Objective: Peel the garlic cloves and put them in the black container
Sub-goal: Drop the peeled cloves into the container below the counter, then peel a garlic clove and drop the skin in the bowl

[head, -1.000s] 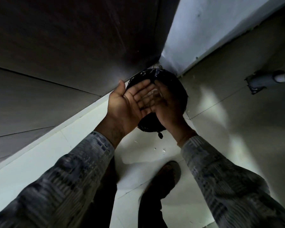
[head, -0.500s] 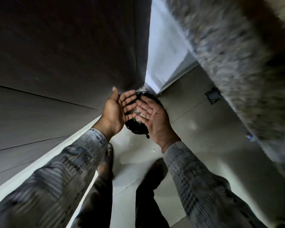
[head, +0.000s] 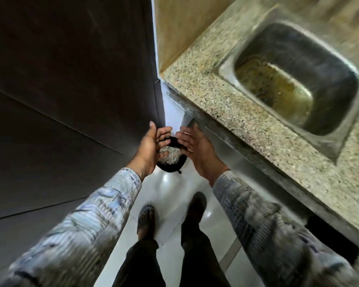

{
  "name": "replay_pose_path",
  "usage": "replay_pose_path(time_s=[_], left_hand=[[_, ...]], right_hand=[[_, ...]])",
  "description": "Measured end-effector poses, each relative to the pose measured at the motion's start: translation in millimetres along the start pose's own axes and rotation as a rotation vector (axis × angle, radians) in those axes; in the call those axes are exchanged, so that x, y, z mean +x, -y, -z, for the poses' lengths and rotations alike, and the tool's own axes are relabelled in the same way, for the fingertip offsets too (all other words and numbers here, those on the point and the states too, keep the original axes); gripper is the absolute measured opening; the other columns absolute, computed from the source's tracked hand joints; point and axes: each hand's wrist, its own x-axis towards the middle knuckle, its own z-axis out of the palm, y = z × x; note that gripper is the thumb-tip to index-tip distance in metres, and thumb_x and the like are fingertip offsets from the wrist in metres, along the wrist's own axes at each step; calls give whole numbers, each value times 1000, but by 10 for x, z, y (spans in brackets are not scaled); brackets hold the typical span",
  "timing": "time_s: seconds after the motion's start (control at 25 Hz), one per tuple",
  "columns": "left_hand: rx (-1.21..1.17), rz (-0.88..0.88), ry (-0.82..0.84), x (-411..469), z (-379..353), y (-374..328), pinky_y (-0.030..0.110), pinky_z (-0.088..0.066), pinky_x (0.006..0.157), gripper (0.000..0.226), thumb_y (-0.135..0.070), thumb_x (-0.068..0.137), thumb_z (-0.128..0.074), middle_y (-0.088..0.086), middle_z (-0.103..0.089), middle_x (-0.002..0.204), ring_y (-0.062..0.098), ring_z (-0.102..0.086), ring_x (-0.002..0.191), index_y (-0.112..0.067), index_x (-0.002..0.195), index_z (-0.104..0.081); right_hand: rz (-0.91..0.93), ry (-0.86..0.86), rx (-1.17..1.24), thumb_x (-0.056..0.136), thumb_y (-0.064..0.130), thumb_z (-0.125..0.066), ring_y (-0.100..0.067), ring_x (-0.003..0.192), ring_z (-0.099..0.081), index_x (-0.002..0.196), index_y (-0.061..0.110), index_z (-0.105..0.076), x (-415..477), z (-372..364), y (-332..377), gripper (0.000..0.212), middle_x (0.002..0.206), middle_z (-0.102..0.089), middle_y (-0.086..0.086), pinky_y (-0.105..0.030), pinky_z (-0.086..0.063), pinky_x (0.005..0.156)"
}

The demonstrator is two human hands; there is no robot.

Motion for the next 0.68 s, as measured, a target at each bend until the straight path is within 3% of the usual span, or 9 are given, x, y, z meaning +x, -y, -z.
replay_pose_path(time_s=[0.16,0.24,0.4,0.52,0.68], left_hand=[[184,-112,84,-738,-219,-446,41,-43,98,71,-69,103,-18,-6,-68,122,12,-58,119,-27,122,-72],[259,-150,169,-1069,-385,-628,39,-44,96,67,-66,105,-20,-9,-69,117,11,-59,114,-29,116,-74],[423,-228,351,-1543,-777,-792,45,-42,102,66,-67,104,-20,-10,-68,128,13,-57,124,-32,119,-74],[523,-262,498,-1832,-1225,-771,44,-41,100,68,-66,104,-17,-9,-68,130,15,-56,125,-32,122,-73],[631,-266,682,-2188,-2030,-542,49,-38,108,68,-68,104,-19,-11,-67,133,14,-58,123,-32,119,-75]], right_hand=[[110,-122,-29,106,62,-32,-16,124,-61,134,21,-64,-936,-70,324,59,133,-69,-2,-36,-45,92],[174,-204,-22,106,62,-29,-16,127,-60,132,24,-64,-1382,-43,416,58,135,-68,-2,-40,-43,100],[275,-381,58,107,60,-26,-15,128,-58,133,25,-64,-2141,193,451,58,136,-67,1,-46,-36,115],[327,-520,134,107,59,-26,-15,127,-59,132,25,-65,-2662,522,387,58,133,-69,2,-46,-36,115],[405,-695,239,107,60,-26,-13,126,-60,131,27,-66,-3329,1103,172,57,133,-69,3,-44,-38,112]])
